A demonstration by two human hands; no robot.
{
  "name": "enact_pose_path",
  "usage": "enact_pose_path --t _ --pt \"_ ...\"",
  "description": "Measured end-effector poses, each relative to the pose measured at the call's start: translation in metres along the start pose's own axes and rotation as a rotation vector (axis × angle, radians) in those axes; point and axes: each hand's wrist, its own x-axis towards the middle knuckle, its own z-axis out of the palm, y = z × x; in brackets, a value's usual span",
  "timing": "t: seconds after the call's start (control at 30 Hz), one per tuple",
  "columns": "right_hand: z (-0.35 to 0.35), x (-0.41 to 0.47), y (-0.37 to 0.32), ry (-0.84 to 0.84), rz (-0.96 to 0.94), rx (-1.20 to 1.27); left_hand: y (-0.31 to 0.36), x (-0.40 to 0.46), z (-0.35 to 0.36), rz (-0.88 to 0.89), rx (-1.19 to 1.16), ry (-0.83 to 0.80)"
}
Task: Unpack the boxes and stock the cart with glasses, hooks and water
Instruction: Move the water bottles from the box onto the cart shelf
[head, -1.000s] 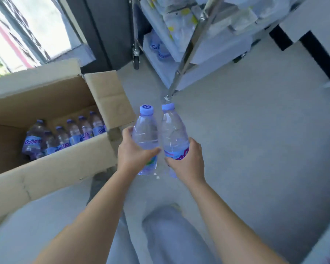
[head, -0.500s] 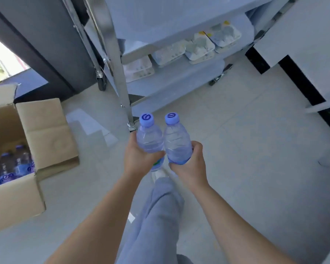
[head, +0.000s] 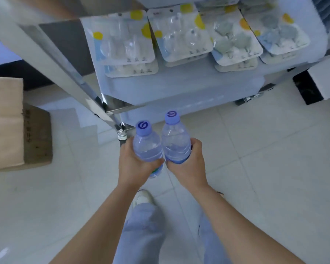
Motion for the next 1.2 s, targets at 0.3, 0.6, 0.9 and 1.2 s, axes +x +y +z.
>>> enact_pose_path --t 0.3,0.6,0.9,1.2 --pt "0.04 0.125 0.08 0.065 -0.376 0.02 -0.062 0.1 0.064 0.296 0.052 0.147" --pt "0.06 0.205 0.078 0.102 -0.666 0.024 -0.052 0.143 0.085 0.371 -0.012 0.31" --pt "0.102 0.236 0.078 0.13 -0.607 0.213 -0.053 0.199 0.092 0.415 -0.042 0.502" --pt "0.106 0.236 0.103 0.093 -0.708 0.031 -0.114 0.193 0.117 0.378 -0.007 0.472"
